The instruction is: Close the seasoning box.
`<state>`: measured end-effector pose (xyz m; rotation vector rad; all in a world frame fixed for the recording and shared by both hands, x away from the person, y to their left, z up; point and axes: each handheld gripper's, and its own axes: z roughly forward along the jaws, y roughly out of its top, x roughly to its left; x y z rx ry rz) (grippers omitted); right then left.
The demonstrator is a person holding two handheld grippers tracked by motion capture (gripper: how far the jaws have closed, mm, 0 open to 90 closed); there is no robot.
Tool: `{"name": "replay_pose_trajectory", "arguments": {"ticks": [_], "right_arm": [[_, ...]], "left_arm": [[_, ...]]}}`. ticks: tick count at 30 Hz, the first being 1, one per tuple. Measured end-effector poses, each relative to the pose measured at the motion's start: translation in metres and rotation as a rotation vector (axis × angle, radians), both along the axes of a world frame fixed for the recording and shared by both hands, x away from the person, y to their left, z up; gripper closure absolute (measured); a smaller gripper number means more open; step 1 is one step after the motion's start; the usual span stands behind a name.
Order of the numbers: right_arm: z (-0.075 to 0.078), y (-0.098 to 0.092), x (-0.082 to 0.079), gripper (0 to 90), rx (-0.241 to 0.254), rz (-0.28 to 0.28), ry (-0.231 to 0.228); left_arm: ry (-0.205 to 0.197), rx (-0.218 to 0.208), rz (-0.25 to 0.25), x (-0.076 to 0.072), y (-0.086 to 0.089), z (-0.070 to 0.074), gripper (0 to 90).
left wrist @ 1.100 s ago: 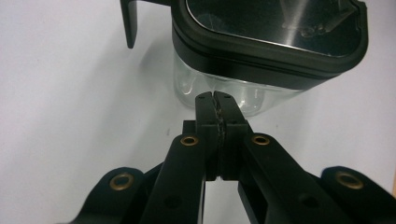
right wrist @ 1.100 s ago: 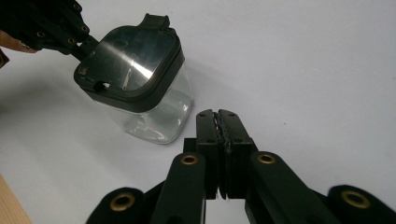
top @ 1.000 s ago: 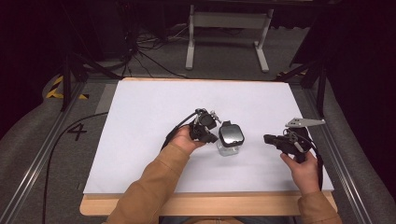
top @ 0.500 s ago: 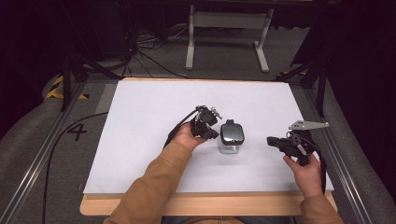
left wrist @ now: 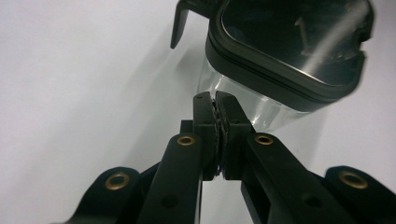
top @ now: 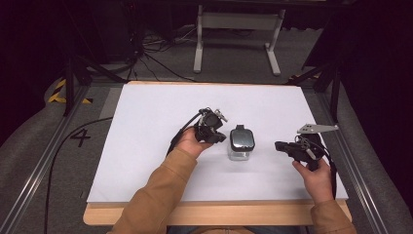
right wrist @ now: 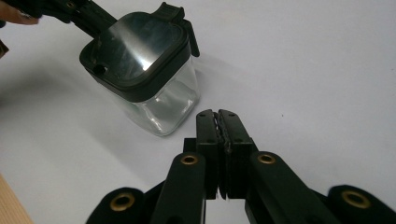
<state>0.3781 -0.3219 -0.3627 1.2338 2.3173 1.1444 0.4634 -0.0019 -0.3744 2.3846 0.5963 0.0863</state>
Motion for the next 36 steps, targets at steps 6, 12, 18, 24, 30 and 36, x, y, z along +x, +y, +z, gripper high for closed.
{"name": "replay_pose_trajectory", "arguments": {"ticks": [6, 12, 18, 24, 30, 36], "right_arm": [[0.011, -0.006, 0.009, 86.7, 0.017, 0.005, -0.027], [0.018, -0.013, 0.019, 86.3, 0.025, -0.002, -0.047], [0.025, -0.021, 0.030, 86.1, 0.029, -0.021, -0.065], [0.023, -0.030, 0.042, 85.1, 0.012, -0.062, -0.050], [0.011, -0.045, 0.052, 84.4, -0.006, -0.121, -0.020], [-0.006, -0.055, 0.058, 83.3, -0.030, -0.175, 0.016]], "left_arm": [[-0.059, -0.048, 0.031, -0.015, 0.028, 0.023, 85.5], [-0.085, -0.093, 0.102, -0.025, 0.058, 0.032, 83.8], [-0.079, -0.095, 0.195, -0.028, 0.092, 0.031, 82.7], [-0.086, -0.060, 0.286, -0.026, 0.119, 0.024, 81.4], [-0.044, -0.064, 0.376, -0.012, 0.144, 0.005, 80.6], [-0.029, -0.103, 0.445, 0.001, 0.153, -0.019, 80.6]]}}
